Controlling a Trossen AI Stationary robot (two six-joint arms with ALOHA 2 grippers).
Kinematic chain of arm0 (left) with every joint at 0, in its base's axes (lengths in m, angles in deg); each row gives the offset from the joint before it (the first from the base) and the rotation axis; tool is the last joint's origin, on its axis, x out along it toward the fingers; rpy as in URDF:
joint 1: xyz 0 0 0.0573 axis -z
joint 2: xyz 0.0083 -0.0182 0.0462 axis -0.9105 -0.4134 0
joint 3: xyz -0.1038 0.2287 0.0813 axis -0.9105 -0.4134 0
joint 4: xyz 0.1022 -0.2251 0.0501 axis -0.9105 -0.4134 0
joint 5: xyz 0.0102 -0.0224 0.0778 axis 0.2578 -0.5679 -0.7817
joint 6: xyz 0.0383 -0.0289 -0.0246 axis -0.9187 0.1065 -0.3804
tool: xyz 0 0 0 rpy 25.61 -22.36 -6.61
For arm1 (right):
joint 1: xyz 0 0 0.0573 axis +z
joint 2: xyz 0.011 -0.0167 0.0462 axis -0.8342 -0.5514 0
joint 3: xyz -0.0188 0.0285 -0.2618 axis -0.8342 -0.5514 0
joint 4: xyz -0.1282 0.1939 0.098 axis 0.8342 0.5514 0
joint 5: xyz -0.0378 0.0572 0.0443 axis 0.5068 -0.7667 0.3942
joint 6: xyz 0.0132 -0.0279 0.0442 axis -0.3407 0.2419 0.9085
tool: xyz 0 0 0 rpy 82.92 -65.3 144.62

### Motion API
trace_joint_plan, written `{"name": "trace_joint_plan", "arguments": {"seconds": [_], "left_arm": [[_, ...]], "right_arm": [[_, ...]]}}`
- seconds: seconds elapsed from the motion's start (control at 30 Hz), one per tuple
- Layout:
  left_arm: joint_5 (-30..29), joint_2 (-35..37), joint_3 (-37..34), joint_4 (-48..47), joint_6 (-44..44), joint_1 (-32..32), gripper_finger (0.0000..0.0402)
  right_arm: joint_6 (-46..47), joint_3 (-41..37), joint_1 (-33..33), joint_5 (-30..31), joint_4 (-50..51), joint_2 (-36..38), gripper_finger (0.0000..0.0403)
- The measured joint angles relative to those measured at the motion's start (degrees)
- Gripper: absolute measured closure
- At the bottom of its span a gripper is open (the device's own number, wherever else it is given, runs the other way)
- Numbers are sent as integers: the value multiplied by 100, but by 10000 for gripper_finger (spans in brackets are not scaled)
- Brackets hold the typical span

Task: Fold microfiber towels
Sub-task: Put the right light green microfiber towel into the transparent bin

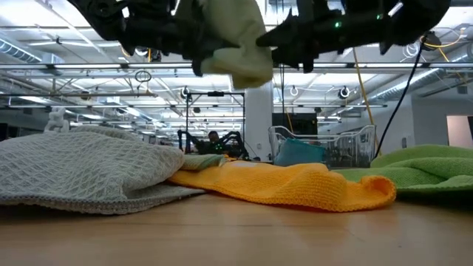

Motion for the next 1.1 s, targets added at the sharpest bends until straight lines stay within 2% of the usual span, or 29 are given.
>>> {"name": "trace_joint_plan", "arguments": {"seconds": [0.13,0.27,0.4,0.6,0.73,0.97,1.0,1.1], "left_arm": [[240,-70,-10,-178,111,-66,375],[250,-104,-12,-378,111,-41,375],[253,-95,-9,-292,55,26,381],[251,-97,-9,-237,-7,125,380],[251,-98,-9,-122,-12,195,379],[104,-103,-9,-116,-43,204,378],[82,-103,-9,-113,-43,213,378],[-278,-103,-6,-135,2,282,358]], "right_arm": [[150,126,-77,-151,383,378,119],[401,355,-218,-615,699,439,125],[506,593,-347,-809,1220,215,137],[506,832,-417,-1476,986,-317,154],[500,870,-436,-1695,502,-575,202],[508,876,-482,-1994,328,-686,376],[485,876,-481,-1989,327,-679,385],[658,874,-574,-1966,566,-518,377]]}}
